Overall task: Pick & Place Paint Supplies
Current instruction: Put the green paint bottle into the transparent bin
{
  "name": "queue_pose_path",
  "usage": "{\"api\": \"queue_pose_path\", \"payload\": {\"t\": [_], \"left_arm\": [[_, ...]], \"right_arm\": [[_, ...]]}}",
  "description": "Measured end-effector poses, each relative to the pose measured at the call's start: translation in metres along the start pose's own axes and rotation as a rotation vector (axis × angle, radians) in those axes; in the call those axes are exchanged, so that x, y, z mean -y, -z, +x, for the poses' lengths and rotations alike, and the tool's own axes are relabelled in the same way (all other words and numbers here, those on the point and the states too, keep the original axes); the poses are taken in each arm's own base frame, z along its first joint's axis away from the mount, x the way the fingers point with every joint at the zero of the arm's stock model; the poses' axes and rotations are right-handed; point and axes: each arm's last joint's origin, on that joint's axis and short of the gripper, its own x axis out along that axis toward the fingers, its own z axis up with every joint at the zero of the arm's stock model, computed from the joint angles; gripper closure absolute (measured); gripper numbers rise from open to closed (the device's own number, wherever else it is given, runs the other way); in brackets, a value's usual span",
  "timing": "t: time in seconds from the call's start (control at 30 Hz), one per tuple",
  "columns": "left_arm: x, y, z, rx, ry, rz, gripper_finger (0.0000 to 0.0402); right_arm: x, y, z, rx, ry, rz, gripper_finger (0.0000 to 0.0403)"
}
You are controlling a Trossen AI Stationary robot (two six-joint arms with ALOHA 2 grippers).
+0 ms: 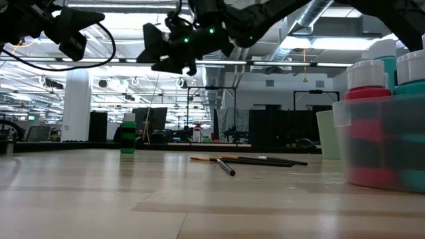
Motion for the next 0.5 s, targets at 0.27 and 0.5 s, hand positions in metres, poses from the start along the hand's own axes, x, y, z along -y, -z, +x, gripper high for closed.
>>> {"api": "queue_pose_path", "payload": {"t": [0.27, 0.5], "left_arm": [[0.0, 0.0, 0.0, -0.001, 0.0, 0.0, 0.027], [0.0, 0.0, 0.0, -0.001, 0.0, 0.0, 0.027]], "right_arm": [[-0.006, -0.025, 0.015, 0.013, -0.021, -0.073, 0.0139], [-0.006, -0.029, 0.03, -0.004, -0.021, -0.075, 0.0131]]}}
